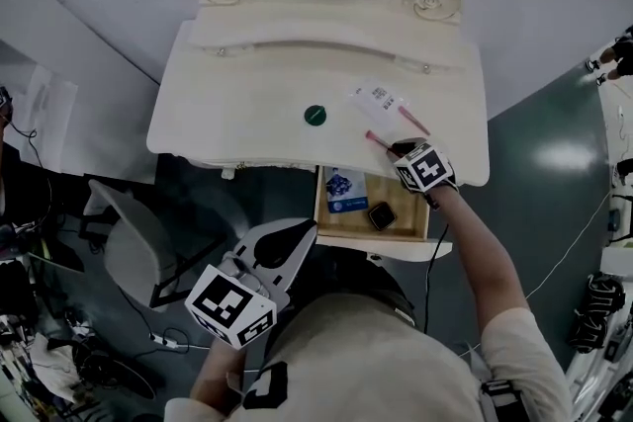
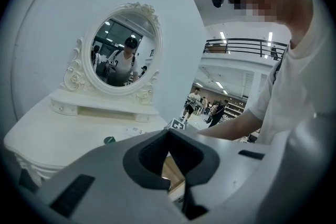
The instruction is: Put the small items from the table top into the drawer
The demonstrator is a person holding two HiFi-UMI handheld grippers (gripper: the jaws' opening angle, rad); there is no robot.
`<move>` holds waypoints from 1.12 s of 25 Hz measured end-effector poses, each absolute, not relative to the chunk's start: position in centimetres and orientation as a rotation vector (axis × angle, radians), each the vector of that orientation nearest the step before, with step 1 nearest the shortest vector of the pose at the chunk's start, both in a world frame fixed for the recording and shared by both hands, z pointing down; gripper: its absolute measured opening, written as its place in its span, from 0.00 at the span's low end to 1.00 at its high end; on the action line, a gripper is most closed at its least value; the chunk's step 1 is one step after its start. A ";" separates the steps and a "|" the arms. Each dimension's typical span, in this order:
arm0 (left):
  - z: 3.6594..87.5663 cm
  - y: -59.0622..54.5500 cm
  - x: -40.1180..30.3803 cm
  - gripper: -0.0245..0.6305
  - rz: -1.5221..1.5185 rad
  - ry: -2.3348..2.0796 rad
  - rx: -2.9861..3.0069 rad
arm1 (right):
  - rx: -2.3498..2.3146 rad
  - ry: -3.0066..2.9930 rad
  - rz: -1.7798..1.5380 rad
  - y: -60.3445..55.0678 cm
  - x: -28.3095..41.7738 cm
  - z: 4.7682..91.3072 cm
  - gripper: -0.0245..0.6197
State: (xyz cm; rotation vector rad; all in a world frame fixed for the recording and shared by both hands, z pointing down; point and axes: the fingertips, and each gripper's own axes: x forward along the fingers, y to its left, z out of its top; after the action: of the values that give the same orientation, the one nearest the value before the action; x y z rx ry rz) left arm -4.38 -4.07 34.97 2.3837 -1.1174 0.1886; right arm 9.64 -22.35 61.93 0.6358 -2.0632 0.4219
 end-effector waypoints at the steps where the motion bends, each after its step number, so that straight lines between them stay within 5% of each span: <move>1: 35.0 -3.9 -4.4 0.12 0.189 -1.120 2.384 | 0.634 -2.055 0.416 -22.3 9.6 62.0 0.14; 28: 32.7 3.0 -6.3 0.12 0.089 -1.045 2.521 | 0.808 -2.075 0.275 -16.5 9.5 54.1 0.13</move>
State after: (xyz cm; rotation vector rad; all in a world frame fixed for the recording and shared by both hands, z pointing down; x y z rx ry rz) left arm -6.30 3.04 32.65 2.5214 -1.0450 0.0887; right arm 9.45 -16.54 54.08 0.8082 -2.0753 0.2753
